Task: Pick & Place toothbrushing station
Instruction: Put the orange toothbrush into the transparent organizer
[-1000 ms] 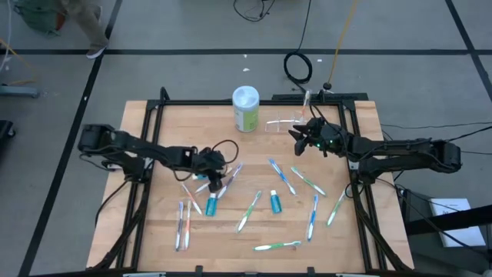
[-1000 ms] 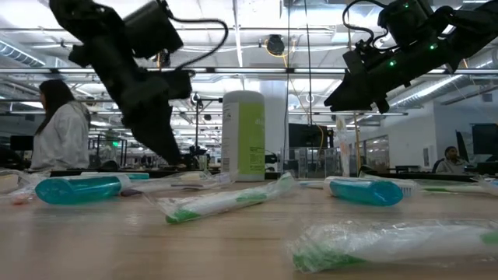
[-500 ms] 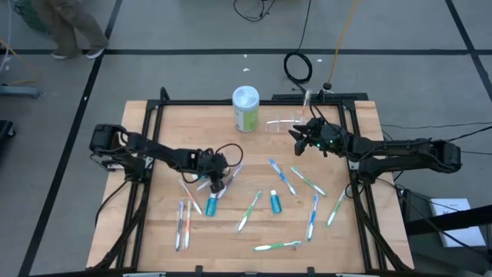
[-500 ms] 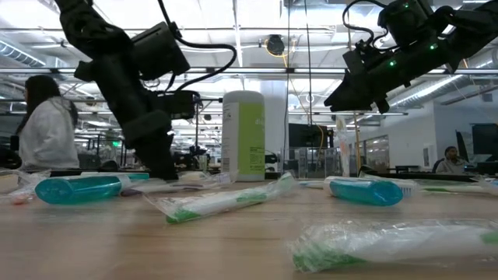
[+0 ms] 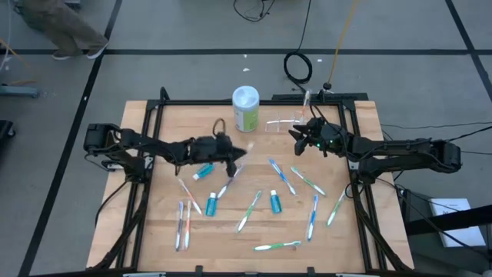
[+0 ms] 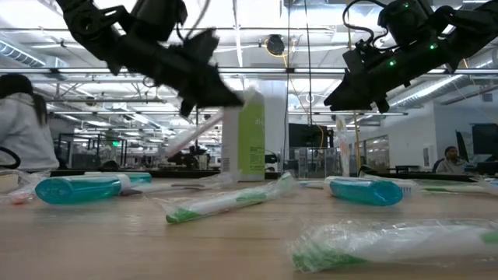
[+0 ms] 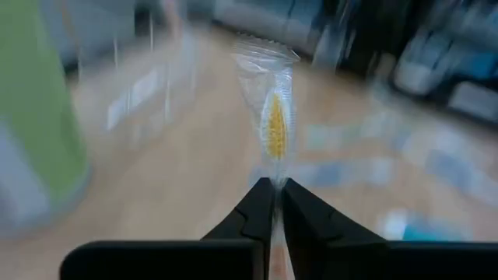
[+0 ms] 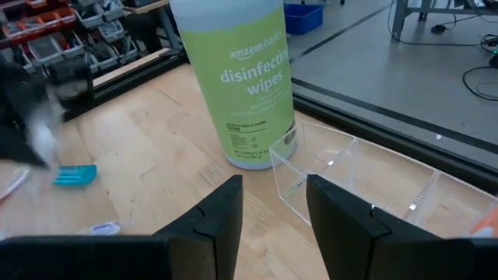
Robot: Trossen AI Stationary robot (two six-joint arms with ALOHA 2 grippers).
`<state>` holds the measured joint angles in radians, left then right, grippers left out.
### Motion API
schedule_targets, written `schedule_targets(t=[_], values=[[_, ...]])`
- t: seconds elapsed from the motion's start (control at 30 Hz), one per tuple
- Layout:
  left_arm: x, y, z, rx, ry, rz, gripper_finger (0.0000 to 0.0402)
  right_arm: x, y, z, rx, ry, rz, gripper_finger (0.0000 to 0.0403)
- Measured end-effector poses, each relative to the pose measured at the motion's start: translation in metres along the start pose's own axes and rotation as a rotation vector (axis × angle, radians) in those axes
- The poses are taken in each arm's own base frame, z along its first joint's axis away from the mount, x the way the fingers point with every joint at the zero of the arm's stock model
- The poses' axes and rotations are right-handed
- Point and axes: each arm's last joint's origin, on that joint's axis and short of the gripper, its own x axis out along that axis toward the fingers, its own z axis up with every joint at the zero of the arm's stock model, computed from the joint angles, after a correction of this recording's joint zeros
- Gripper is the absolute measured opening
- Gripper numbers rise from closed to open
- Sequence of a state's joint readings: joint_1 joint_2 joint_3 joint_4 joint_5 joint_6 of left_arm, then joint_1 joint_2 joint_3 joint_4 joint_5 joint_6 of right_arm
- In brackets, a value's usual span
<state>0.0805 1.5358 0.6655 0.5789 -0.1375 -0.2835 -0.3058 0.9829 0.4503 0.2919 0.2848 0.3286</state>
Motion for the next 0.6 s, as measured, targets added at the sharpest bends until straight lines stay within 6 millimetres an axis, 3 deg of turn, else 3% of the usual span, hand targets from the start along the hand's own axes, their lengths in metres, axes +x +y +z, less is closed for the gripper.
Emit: schedule_targets(t=[0.13, 0.3, 0.6], values=[[-0.002, -0.003, 0.02, 0.042, -0.203, -0.042, 0.0006, 0.0, 0.0, 0.0, 0.001, -0.003, 0.001, 0.0134], [-0.004, -0.004, 0.028, 0.108, -0.284, -0.049, 0.0017, 0.001, 0.002, 0.005, 0.017, -0.051, 0.029, 0.0134], [-0.004, -0.005, 0.03, 0.176, -0.305, -0.054, 0.0016, 0.03, 0.039, 0.004, 0.042, -0.255, 0.491, 0.0134]])
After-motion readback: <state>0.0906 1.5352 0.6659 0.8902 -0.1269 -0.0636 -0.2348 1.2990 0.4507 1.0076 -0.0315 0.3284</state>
